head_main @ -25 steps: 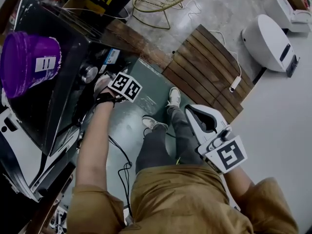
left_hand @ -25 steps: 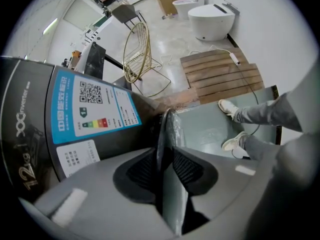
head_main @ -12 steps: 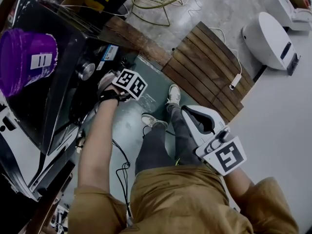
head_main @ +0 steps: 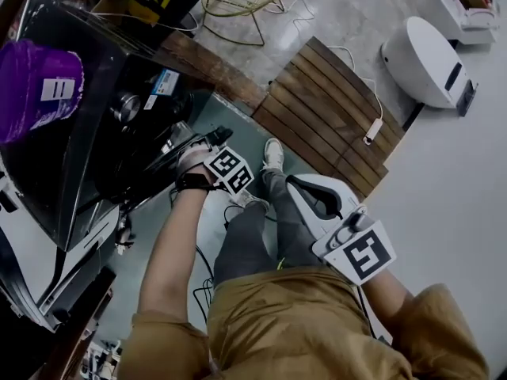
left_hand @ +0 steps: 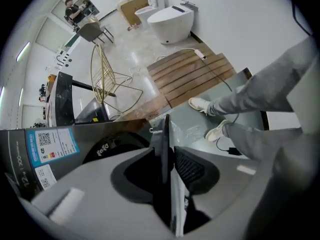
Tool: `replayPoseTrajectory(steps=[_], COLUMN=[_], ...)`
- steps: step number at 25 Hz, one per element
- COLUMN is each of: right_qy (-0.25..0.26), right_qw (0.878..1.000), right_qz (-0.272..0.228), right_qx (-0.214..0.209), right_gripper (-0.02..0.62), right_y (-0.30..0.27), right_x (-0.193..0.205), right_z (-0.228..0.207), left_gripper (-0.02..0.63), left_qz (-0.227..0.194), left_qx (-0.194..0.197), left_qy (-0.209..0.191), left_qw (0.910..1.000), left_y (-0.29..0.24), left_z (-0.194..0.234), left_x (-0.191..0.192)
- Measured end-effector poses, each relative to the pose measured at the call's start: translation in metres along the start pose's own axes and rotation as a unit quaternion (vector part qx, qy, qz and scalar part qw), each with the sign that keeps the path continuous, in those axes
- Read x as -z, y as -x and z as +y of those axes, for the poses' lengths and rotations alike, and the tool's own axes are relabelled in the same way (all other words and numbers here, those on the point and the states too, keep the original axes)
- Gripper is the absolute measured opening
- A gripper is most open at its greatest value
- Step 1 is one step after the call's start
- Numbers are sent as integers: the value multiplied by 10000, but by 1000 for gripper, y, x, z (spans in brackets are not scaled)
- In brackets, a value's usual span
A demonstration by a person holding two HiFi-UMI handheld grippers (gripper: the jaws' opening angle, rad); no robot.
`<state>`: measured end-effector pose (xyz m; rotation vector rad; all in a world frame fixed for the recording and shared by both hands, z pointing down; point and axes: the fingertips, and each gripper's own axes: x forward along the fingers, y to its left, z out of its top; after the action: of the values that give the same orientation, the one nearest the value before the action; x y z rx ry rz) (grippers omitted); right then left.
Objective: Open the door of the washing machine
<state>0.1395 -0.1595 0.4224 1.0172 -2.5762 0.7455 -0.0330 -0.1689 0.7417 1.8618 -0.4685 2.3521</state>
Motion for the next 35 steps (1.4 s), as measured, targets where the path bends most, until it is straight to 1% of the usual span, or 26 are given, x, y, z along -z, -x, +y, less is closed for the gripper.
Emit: replayPoseTrajectory(steps=[3,7,10,15,18,20,24,27,30,35], right_qy=[55,66,134,166,206,254,332,437,464,813], right_qw=[9999,9989,9976,9972,9976,9982,9991,9990,9988,9953], right_qz=[0,-76,-137,-160,-80,-49,-2,27,70,284], right_qx=[141,457,669,718,652,546,251,12,-165,-433], right_gripper=[5,5,5,5,5,5,5,5,5,5], right_y=[8,23,37,57,63,64,67,70,76,80], right_x=[10,21,30,38,43,44,50,51,53,68], right_z=[8,20,32,50,54,54,51,49,42,39], left_gripper=[190,198,204,212,220,224,249,259,272,284], left_qz=[-56,-188,-327,-385,-449,-428,-285,-105,53,203], left_qx=[-78,-367,-500,-601,-656,-651,-543,-585,-724,-825], left_qy=[-95,-275,-364,-440,-531,-515,-312,-359,-473,-537], left_qw=[9999,9988,9976,9965,9954,9956,9976,9976,9962,9949], left_y=[2,7,11,21,26,27,28,26,25,25], left_z=[-12,-23,-32,-56,-73,-82,-99,-112,-119,-131], left_x=[-4,-4,-6,-4,-6,-4,-1,5,9,13])
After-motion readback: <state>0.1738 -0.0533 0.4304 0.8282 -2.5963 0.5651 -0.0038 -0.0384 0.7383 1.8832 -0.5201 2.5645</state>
